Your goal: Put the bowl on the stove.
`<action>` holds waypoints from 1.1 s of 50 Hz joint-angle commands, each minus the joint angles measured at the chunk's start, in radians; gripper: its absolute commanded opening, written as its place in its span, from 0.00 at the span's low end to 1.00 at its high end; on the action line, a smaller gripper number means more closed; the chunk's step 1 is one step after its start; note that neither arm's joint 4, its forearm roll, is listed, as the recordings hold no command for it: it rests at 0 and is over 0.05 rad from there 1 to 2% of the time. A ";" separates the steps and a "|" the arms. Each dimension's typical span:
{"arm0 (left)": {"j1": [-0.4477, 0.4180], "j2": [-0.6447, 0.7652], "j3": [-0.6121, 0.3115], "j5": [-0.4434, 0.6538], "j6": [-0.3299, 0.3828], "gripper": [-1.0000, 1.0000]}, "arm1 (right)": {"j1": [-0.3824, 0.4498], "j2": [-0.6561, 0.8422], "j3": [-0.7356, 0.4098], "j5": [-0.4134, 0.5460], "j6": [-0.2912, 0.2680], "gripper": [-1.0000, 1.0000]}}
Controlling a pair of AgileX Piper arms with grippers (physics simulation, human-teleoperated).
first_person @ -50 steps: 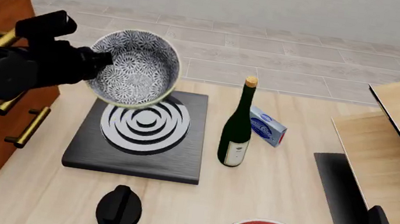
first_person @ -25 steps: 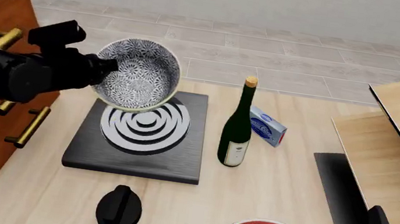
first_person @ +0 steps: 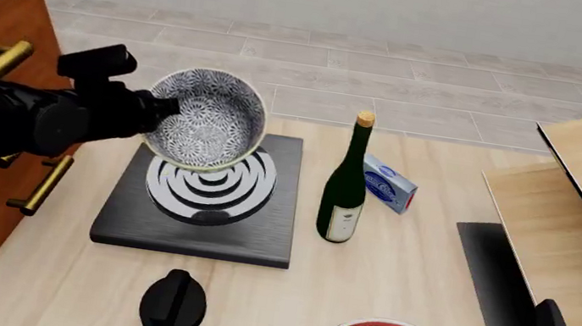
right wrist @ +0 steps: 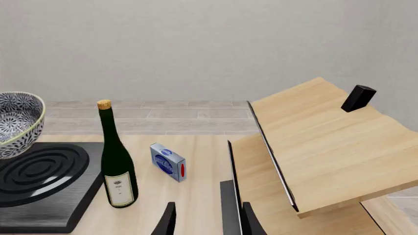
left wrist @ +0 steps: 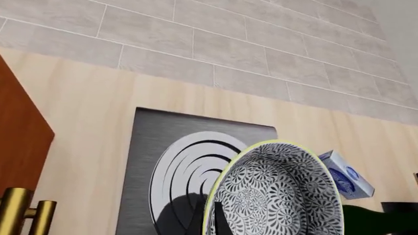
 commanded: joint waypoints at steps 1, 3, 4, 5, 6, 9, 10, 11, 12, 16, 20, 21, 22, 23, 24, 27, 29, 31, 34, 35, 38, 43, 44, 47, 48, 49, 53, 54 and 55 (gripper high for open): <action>-0.007 0.007 0.003 -0.016 -0.001 0.00 | 0.000 0.000 0.000 0.000 0.000 1.00; -0.004 0.011 0.002 -0.018 0.002 0.00 | 0.000 0.000 0.000 0.000 0.000 1.00; -0.005 0.011 0.003 -0.019 0.002 0.00 | 0.000 0.000 0.000 0.000 0.000 1.00; -0.009 0.010 0.006 -0.020 -0.001 0.00 | 0.000 0.000 0.000 0.000 0.000 1.00; -0.008 0.011 0.007 -0.022 0.001 0.00 | 0.000 0.000 0.000 0.000 0.000 1.00; -0.011 0.018 0.008 -0.028 0.000 0.00 | 0.000 0.000 0.000 0.000 0.000 1.00; -0.010 0.020 0.007 -0.030 0.001 0.00 | 0.000 0.000 0.000 0.000 0.000 1.00; -0.010 0.023 0.007 -0.032 -0.001 0.00 | 0.000 0.000 0.000 0.000 0.000 1.00; -0.015 0.023 0.010 -0.034 -0.002 0.00 | 0.000 0.000 0.000 0.000 0.000 1.00; -0.018 0.031 0.007 -0.040 -0.004 0.00 | 0.000 0.000 0.000 0.000 0.000 1.00; -0.022 0.037 0.006 -0.044 -0.007 0.00 | 0.000 0.000 0.000 0.000 0.000 1.00; -0.022 0.039 0.005 -0.045 -0.006 0.00 | 0.000 0.000 0.000 0.000 0.000 1.00; -0.021 0.039 0.005 -0.046 -0.006 0.00 | 0.000 0.000 0.000 0.000 0.000 1.00; -0.024 0.039 0.006 -0.046 -0.007 0.00 | 0.000 0.000 0.000 0.000 0.000 1.00; -0.023 0.040 0.005 -0.046 -0.005 0.00 | 0.000 0.000 0.000 0.000 0.000 1.00; -0.021 0.047 0.000 -0.048 -0.007 0.00 | 0.000 0.000 0.000 0.000 0.000 1.00; -0.021 0.048 0.001 -0.049 -0.006 0.00 | 0.000 0.000 0.000 0.000 0.000 1.00; -0.021 0.051 0.000 -0.050 -0.004 0.00 | 0.000 0.000 0.000 0.000 0.000 1.00; -0.019 0.056 -0.003 -0.050 -0.003 0.00 | 0.000 0.000 0.000 0.000 0.000 1.00; -0.019 0.058 -0.003 -0.051 -0.002 0.00 | 0.000 0.000 0.000 0.000 0.000 1.00; -0.017 0.062 -0.005 -0.052 -0.004 0.00 | 0.000 0.000 0.000 0.000 0.000 1.00; -0.013 0.069 -0.003 -0.057 -0.001 0.00 | 0.000 0.000 0.000 0.000 0.000 1.00; -0.011 0.072 -0.004 -0.058 -0.001 0.00 | 0.000 0.000 0.000 0.000 0.000 1.00; -0.012 0.074 -0.002 -0.060 -0.001 0.00 | 0.000 0.000 0.000 0.000 0.000 1.00; -0.012 0.075 -0.002 -0.061 -0.001 0.00 | 0.000 0.000 0.000 0.000 0.000 1.00; -0.008 0.079 -0.004 -0.063 0.000 0.00 | 0.000 0.000 0.000 0.000 0.000 1.00; -0.006 0.090 -0.003 -0.070 0.003 0.00 | 0.000 0.000 0.000 0.000 0.000 1.00; -0.008 0.092 -0.003 -0.071 0.004 0.00 | 0.000 0.000 0.000 0.000 0.000 1.00; -0.005 0.095 -0.004 -0.073 0.005 0.00 | 0.000 0.000 0.000 0.000 0.000 1.00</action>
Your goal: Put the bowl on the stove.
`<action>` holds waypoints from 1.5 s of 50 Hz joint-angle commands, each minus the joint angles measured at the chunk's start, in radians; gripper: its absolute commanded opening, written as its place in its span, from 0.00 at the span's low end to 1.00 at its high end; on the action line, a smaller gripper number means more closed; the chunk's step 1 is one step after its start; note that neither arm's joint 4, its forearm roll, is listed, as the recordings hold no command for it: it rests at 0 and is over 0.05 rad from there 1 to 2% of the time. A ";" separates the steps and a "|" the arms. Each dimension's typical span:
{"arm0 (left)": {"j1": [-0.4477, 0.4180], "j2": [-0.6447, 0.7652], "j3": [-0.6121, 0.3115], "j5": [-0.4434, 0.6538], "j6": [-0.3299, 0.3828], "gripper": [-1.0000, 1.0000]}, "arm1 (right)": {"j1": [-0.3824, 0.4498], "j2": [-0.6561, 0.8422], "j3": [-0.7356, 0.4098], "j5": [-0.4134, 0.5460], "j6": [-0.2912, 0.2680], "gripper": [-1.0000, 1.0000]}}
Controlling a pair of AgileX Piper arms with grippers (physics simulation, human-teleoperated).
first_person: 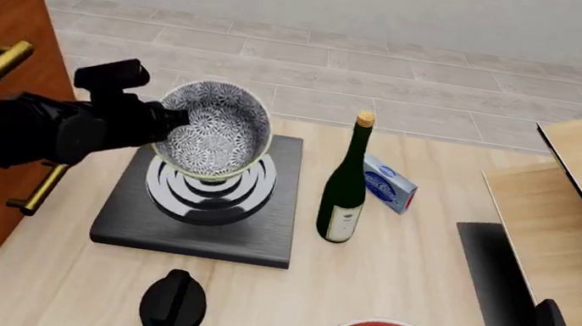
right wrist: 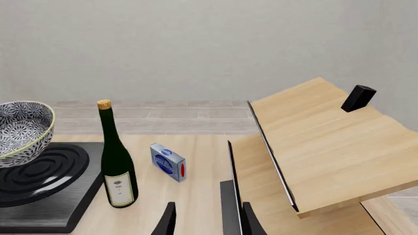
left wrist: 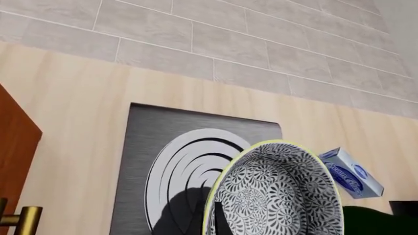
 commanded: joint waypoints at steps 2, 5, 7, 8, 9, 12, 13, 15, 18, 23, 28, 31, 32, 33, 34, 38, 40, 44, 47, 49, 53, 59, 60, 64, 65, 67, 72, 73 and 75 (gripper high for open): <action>0.005 0.021 -0.006 -0.016 0.013 0.00 | 0.000 0.000 0.000 0.000 0.000 1.00; 0.004 0.026 -0.004 -0.019 0.016 0.00 | 0.000 0.000 0.000 0.000 0.000 1.00; 0.004 0.027 -0.003 -0.020 0.018 0.00 | 0.000 0.000 0.000 0.000 0.000 1.00; 0.004 0.026 -0.002 -0.020 0.018 0.00 | 0.000 0.000 0.000 0.000 0.000 1.00; -0.003 0.025 0.001 -0.020 0.019 0.00 | 0.000 0.000 0.000 0.000 0.000 1.00; 0.001 0.027 0.000 -0.020 0.019 0.00 | 0.000 0.000 0.000 0.000 0.000 1.00; -0.002 0.025 0.003 -0.021 0.019 0.00 | 0.000 0.000 0.000 0.000 0.000 1.00; -0.003 0.024 0.005 -0.023 0.021 0.00 | 0.000 0.000 0.000 0.000 0.000 1.00; -0.006 0.028 0.006 -0.024 0.022 0.00 | 0.000 0.000 0.000 0.000 0.000 1.00; 0.001 0.028 0.004 -0.020 0.025 0.00 | 0.000 0.000 0.000 0.000 0.000 1.00; 0.005 0.027 0.004 -0.019 0.029 0.00 | 0.000 0.000 0.000 0.000 0.000 1.00; 0.010 0.031 0.003 -0.022 0.030 0.00 | 0.000 0.000 0.000 0.000 0.000 1.00; 0.009 0.032 0.004 -0.024 0.029 0.00 | 0.000 0.000 0.000 0.000 0.000 1.00; 0.006 0.032 0.007 -0.027 0.029 0.00 | 0.000 0.000 0.000 0.000 0.000 1.00; 0.007 0.036 0.006 -0.030 0.029 0.00 | 0.000 0.000 0.000 0.000 0.000 1.00; 0.015 0.049 0.001 -0.036 0.032 0.00 | 0.000 0.000 0.000 0.000 0.000 1.00; 0.017 0.052 -0.002 -0.035 0.036 0.00 | 0.000 0.000 0.000 0.000 0.000 1.00; 0.021 0.056 -0.008 -0.034 0.036 0.00 | 0.000 0.000 0.000 0.000 0.000 1.00; 0.024 0.059 -0.009 -0.036 0.040 0.00 | 0.000 0.000 0.000 0.000 0.000 1.00; 0.024 0.061 -0.008 -0.037 0.041 0.00 | 0.000 0.000 0.000 0.000 0.000 1.00; 0.025 0.066 -0.007 -0.042 0.042 0.00 | 0.000 0.000 0.000 0.000 0.000 1.00; 0.022 0.071 -0.008 -0.045 0.043 0.00 | 0.000 0.000 0.000 0.000 0.000 1.00; 0.024 0.072 -0.009 -0.045 0.045 0.00 | 0.000 0.000 0.000 0.000 0.000 1.00; 0.019 0.070 -0.007 -0.045 0.049 0.00 | 0.000 0.000 0.000 0.000 0.000 1.00; 0.017 0.070 -0.005 -0.046 0.048 0.00 | 0.000 0.000 0.000 0.000 0.000 1.00; 0.013 0.073 -0.005 -0.045 0.054 0.00 | 0.000 0.000 0.000 0.000 0.000 1.00; 0.020 0.079 -0.009 -0.046 0.060 0.00 | 0.000 0.000 0.000 0.000 0.000 1.00; 0.016 0.081 -0.010 -0.046 0.060 0.00 | 0.000 0.000 0.000 0.000 0.000 1.00; 0.018 0.082 -0.011 -0.047 0.064 0.00 | 0.000 0.000 0.000 0.000 0.000 1.00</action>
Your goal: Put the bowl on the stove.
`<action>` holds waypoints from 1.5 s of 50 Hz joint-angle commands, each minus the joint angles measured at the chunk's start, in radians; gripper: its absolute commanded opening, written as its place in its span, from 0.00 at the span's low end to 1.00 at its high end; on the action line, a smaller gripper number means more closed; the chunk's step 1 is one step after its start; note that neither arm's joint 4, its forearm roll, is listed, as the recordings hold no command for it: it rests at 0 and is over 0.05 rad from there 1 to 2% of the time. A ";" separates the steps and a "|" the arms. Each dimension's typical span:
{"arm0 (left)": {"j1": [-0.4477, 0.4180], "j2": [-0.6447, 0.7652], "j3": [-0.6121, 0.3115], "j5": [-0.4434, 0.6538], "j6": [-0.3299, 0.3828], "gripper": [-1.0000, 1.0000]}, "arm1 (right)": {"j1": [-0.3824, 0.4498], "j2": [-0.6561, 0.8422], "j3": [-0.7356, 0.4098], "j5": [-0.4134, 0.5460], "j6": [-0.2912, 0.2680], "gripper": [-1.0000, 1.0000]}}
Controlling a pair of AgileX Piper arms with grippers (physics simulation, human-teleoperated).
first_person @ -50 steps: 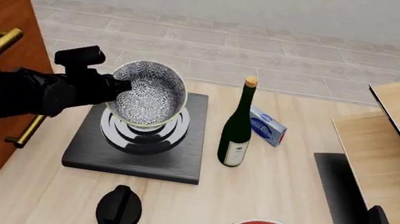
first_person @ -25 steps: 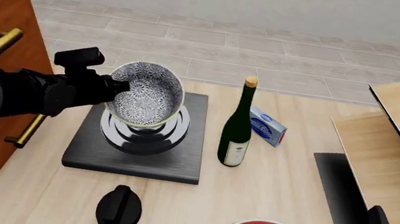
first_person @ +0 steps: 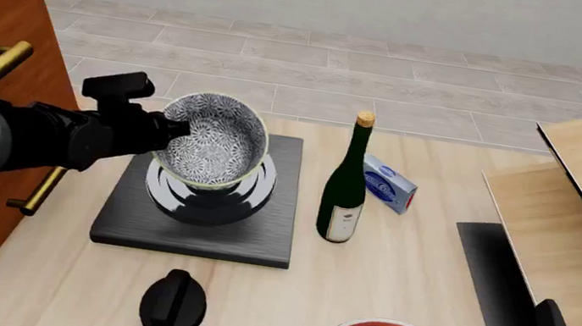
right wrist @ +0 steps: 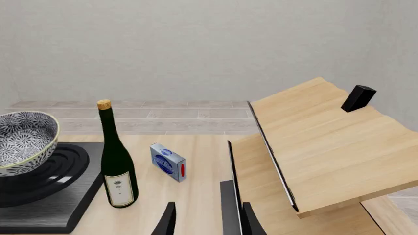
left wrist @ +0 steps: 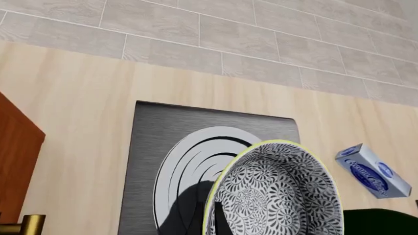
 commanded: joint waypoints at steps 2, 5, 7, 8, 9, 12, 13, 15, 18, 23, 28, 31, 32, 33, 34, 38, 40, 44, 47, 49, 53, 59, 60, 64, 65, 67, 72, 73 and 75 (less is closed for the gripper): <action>-0.002 0.008 -0.008 -0.005 0.017 0.00 | 0.000 0.000 0.000 0.000 0.000 1.00; -0.003 0.006 -0.008 -0.003 0.018 0.00 | 0.000 0.000 0.000 0.000 0.000 1.00; -0.002 0.008 -0.009 -0.004 0.021 0.00 | 0.000 0.000 0.000 0.000 0.000 1.00; -0.002 0.011 -0.010 -0.005 0.020 0.00 | 0.000 0.000 0.000 0.000 0.000 1.00; -0.004 0.011 -0.009 -0.005 0.020 0.00 | 0.000 0.000 0.000 0.000 0.000 1.00; 0.001 0.014 -0.010 -0.007 0.020 0.00 | 0.000 0.000 0.000 0.000 0.000 1.00; -0.004 0.013 -0.007 -0.009 0.020 0.00 | 0.000 0.000 0.000 0.000 0.000 1.00; 0.001 0.019 -0.012 -0.009 0.023 0.00 | 0.000 0.000 0.000 0.000 0.000 1.00; 0.000 0.022 -0.013 -0.011 0.022 0.00 | 0.000 0.000 0.000 0.000 0.000 1.00; 0.002 0.030 -0.013 -0.016 0.025 0.00 | 0.000 0.000 0.000 0.000 0.000 1.00; 0.003 0.036 -0.016 -0.018 0.028 0.00 | 0.000 0.000 0.000 0.000 0.000 1.00; 0.007 0.037 -0.016 -0.019 0.032 0.00 | 0.000 0.000 0.000 0.000 0.000 1.00; 0.005 0.037 -0.016 -0.018 0.033 0.00 | 0.000 0.000 0.000 0.000 0.000 1.00; 0.004 0.038 -0.017 -0.019 0.031 0.00 | 0.000 0.000 0.000 0.000 0.000 1.00; 0.005 0.039 -0.018 -0.020 0.033 0.00 | 0.000 0.000 0.000 0.000 0.000 1.00; 0.005 0.041 -0.018 -0.020 0.035 0.00 | 0.000 0.000 0.000 0.000 0.000 1.00; 0.004 0.041 -0.018 -0.019 0.033 0.00 | 0.000 0.000 0.000 0.000 0.000 1.00; 0.005 0.045 -0.021 -0.020 0.034 0.00 | 0.000 0.000 0.000 0.000 0.000 1.00; 0.004 0.047 -0.020 -0.024 0.031 0.00 | 0.000 0.000 0.000 0.000 0.000 1.00; 0.003 0.049 -0.017 -0.029 0.031 0.00 | 0.000 0.000 0.000 0.000 0.000 1.00; 0.002 0.050 -0.018 -0.028 0.031 0.00 | 0.000 0.000 0.000 0.000 0.000 1.00; 0.003 0.052 -0.015 -0.035 0.040 0.00 | 0.000 0.000 0.000 0.000 0.000 1.00; 0.001 0.056 -0.015 -0.037 0.037 0.00 | 0.000 0.000 0.000 0.000 0.000 1.00; 0.017 0.057 -0.028 -0.052 0.040 0.00 | 0.000 0.000 0.000 0.000 0.000 1.00; 0.004 0.046 -0.020 -0.055 0.056 0.00 | 0.000 0.000 0.000 0.000 0.000 1.00; 0.017 0.043 -0.020 -0.058 0.068 1.00 | 0.000 0.000 0.000 0.000 0.000 1.00; 0.023 0.043 -0.026 -0.057 0.079 1.00 | 0.000 0.000 0.000 0.000 0.000 1.00; 0.025 0.042 -0.028 -0.056 0.079 1.00 | 0.000 0.000 0.000 0.000 0.000 1.00; 0.029 0.039 -0.028 -0.056 0.085 1.00 | 0.000 0.000 0.000 0.000 0.000 1.00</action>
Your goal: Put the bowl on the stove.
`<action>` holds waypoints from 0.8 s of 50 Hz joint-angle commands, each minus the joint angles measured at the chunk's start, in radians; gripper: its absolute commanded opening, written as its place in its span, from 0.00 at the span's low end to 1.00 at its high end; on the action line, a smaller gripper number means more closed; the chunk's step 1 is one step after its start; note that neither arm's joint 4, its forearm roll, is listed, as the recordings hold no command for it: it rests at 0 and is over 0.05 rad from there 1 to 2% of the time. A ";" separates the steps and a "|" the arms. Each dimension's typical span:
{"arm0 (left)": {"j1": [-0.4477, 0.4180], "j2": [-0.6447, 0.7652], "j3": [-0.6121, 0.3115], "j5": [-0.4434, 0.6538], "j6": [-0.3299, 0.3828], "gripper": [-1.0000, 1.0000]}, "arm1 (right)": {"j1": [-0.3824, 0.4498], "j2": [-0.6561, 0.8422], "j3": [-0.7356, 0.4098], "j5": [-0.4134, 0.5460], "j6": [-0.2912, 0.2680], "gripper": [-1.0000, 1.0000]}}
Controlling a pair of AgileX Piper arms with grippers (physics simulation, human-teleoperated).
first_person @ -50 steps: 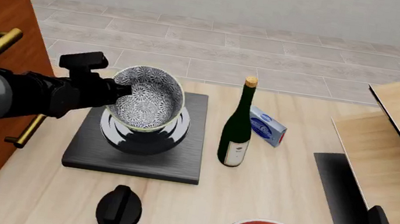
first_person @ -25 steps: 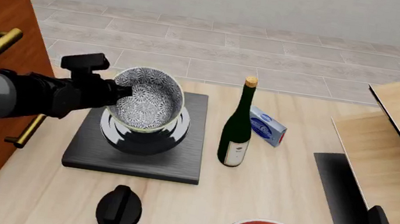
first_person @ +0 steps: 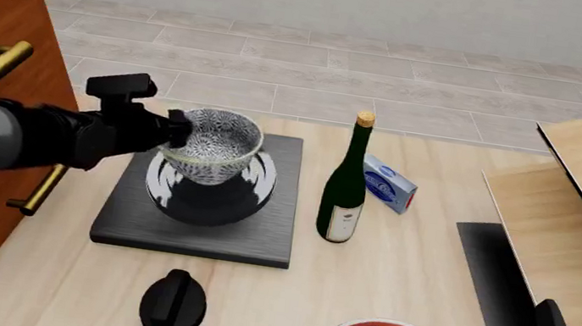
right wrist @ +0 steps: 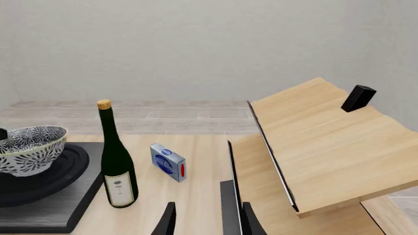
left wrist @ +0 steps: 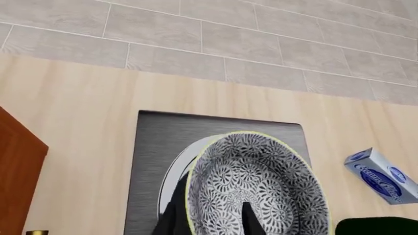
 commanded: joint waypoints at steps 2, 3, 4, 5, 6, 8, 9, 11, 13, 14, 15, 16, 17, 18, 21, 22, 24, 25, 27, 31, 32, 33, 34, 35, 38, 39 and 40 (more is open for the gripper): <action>0.017 -0.009 -0.014 -0.001 0.028 1.00 | 0.000 0.000 0.000 0.000 0.000 1.00; 0.016 -0.009 -0.015 0.001 0.026 1.00 | 0.000 0.000 0.000 0.000 0.000 1.00; 0.013 -0.011 -0.014 0.001 0.028 1.00 | 0.000 0.000 0.000 0.000 0.000 1.00; 0.013 -0.013 -0.014 0.003 0.028 1.00 | 0.000 0.000 0.000 0.000 0.000 1.00; 0.016 -0.014 -0.016 0.005 0.027 1.00 | 0.000 0.000 0.000 0.000 0.000 1.00; 0.014 -0.015 -0.015 0.005 0.030 1.00 | 0.000 0.000 0.000 0.000 0.000 1.00; 0.018 -0.016 -0.015 0.004 0.033 1.00 | 0.000 0.000 0.000 0.000 0.000 1.00; 0.010 -0.015 -0.013 0.003 0.031 1.00 | 0.000 0.000 0.000 0.000 0.000 1.00; 0.015 -0.016 -0.015 0.003 0.033 1.00 | 0.000 0.000 0.000 0.000 0.000 1.00; 0.014 -0.018 -0.015 0.004 0.032 1.00 | 0.000 0.000 0.000 0.000 0.000 1.00; 0.011 -0.022 -0.015 0.006 0.036 1.00 | 0.000 0.000 0.000 0.000 0.000 1.00; 0.015 -0.025 -0.015 0.007 0.038 1.00 | 0.000 0.000 0.000 0.000 0.000 1.00; 0.015 -0.029 -0.016 0.009 0.043 1.00 | 0.000 0.000 0.000 0.000 0.000 1.00; 0.016 -0.032 -0.016 0.011 0.041 1.00 | 0.000 0.000 0.000 0.000 0.000 1.00; 0.022 -0.043 -0.014 0.012 0.054 1.00 | 0.000 0.000 0.000 0.000 0.000 1.00; 0.018 -0.046 -0.013 0.014 0.053 1.00 | 0.000 0.000 0.000 0.000 0.000 1.00; 0.024 -0.068 -0.009 0.018 0.063 1.00 | 0.000 0.000 0.000 0.000 0.000 1.00; 0.025 -0.083 -0.007 0.024 0.057 1.00 | 0.000 0.000 0.000 0.000 0.000 1.00; 0.026 -0.114 0.005 0.027 0.085 1.00 | 0.000 0.000 0.000 0.000 0.000 1.00; 0.043 -0.150 0.014 0.026 0.096 1.00 | 0.000 0.000 0.000 0.000 0.000 1.00; 0.035 -0.153 0.013 0.035 0.082 1.00 | 0.000 0.000 0.000 0.000 0.000 1.00; 0.045 -0.159 0.012 0.036 0.085 1.00 | 0.000 0.000 0.000 0.000 0.000 1.00; 0.046 -0.164 0.011 0.040 0.086 1.00 | 0.000 0.000 0.000 0.000 0.000 1.00; 0.043 -0.169 0.015 0.043 0.085 1.00 | 0.000 0.000 0.000 0.000 0.000 1.00; 0.044 -0.183 0.017 0.046 0.068 1.00 | 0.000 0.000 0.000 0.000 0.000 1.00; 0.049 -0.187 0.014 0.050 0.072 1.00 | 0.000 0.000 0.000 0.000 0.000 1.00; 0.049 -0.191 0.015 0.051 0.071 1.00 | 0.000 0.000 0.000 0.000 0.000 1.00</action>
